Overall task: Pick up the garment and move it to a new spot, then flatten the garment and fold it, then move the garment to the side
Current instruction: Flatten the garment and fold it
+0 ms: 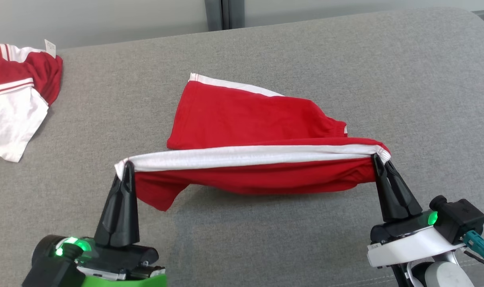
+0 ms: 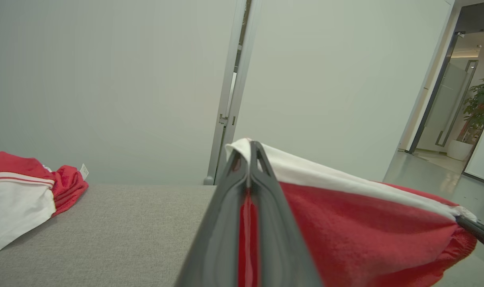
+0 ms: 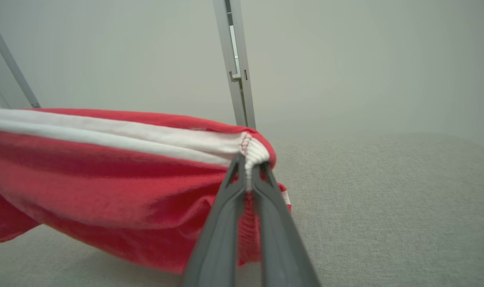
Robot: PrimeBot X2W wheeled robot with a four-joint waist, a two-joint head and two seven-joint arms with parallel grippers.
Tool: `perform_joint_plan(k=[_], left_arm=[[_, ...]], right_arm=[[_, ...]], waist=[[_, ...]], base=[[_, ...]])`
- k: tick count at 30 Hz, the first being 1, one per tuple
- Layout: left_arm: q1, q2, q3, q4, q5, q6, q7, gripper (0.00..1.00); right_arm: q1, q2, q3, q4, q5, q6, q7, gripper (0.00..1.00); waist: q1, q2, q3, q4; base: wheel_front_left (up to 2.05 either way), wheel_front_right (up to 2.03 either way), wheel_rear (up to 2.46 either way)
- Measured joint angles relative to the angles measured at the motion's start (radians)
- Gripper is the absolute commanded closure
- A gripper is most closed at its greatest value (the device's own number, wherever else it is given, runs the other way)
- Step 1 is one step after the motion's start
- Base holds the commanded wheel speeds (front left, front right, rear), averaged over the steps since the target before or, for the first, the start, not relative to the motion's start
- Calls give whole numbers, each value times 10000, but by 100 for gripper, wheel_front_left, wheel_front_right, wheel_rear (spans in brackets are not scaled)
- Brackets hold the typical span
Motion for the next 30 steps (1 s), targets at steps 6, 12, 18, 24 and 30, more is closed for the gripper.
perform_joint_plan(k=[6, 12, 18, 24, 30], left_arm=[[-524, 36, -274, 1427, -180, -2, 2, 100], [-2256, 602, -700, 2708, -445, -2, 0, 100], [-4730, 1440, -1622, 4723, -744, -4, 71, 100], [-6905, 1647, -2019, 6575, -978, -4, 63, 100], [-8706, 1730, -2403, 8521, -1047, -6, 36, 100]], right_arm=[[-191, 98, 173, 1200, 357, 0, 52, 100], [-932, 240, 309, 2209, 546, 0, -182, 100], [-2005, 364, 416, 3104, 832, -2, -305, 100], [-3189, 499, 625, 3967, 957, 0, -443, 100], [-4227, 543, 665, 4567, 1174, 0, -514, 100]], waist=[[0, 0, 168, -64], [0, 0, 541, -77], [0, 0, 1073, -191], [0, 0, 1790, -463], [0, 0, 2697, -829]], base=[[0, 0, 0], [0, 0, 0], [0, 0, 0], [0, 0, 0], [0, 0, 0]])
